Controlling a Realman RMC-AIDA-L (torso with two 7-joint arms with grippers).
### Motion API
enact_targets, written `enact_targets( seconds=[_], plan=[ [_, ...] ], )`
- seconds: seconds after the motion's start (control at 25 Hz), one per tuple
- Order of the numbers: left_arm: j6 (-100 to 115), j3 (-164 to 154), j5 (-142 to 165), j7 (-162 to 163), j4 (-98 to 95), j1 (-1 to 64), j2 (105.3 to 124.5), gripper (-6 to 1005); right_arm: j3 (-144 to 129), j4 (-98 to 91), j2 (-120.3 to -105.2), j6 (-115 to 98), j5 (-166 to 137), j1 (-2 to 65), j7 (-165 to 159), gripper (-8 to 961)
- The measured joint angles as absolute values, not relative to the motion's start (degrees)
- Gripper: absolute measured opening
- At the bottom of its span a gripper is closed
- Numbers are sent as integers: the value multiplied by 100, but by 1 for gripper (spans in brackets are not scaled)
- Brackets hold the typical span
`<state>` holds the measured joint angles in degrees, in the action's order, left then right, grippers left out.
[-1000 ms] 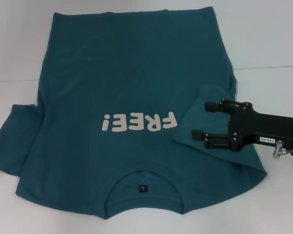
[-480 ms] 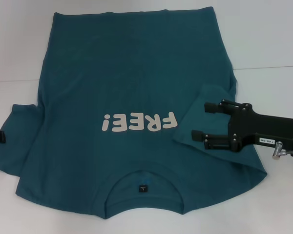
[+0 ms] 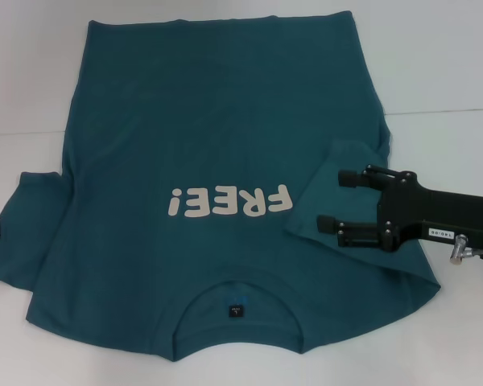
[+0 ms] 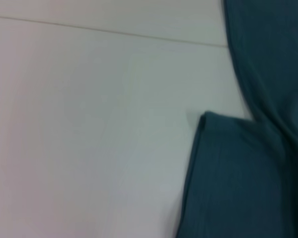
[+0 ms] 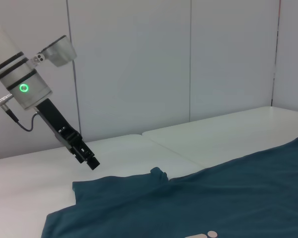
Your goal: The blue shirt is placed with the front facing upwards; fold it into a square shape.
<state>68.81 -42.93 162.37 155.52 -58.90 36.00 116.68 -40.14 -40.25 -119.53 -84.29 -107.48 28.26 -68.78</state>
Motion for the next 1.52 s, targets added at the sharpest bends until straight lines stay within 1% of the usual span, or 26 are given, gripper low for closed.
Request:
enact_targets(
  seconds=[0.16,0.24,0.32,0.44,0.48,0.52,0.64,0.76,1.12,1.52],
  plan=[
    [7007,-3834,16192,15583,-6021,3593,11742,901,-4004,-4024,-11953,-8427,-10752,2821,-6875,916],
    [7092,-3673,16155,15584,-5983,3608,11743,901,-4006,-4024,-11953,-8420,-10752,2821,-6874,916],
    [7201,-3510,16029,15577,-5915,3617,11701,901,-4012,-4024,-11953,-8411,-10752,2821,-6866,916],
    [7332,-3312,15609,15518,-5697,3584,11546,901,-4020,-4017,-11953,-8396,-10756,2827,-6842,916],
    [7364,-3258,15356,15473,-5528,3558,11438,902,-4022,-4010,-11953,-8388,-10757,2831,-6837,916],
    [7385,-3235,15208,15444,-5424,3542,11378,902,-4023,-4005,-11953,-8386,-10758,2833,-6834,916],
    [7390,-3173,14768,15303,-4878,3510,11115,902,-4025,-4001,-11953,-8384,-10760,2835,-6830,916],
    [7341,-3164,14732,15245,-4649,3505,11023,902,-4025,-3999,-11953,-8384,-10763,2837,-6826,916],
    [7205,-3219,15081,15224,-4596,3446,11013,903,-4025,-3931,-11953,-8336,-10767,2854,-6746,916],
    [7021,-3259,15294,15269,-4579,3488,11063,904,-4026,-3887,-11953,-8284,-10767,2866,-6742,916]
  ],
)
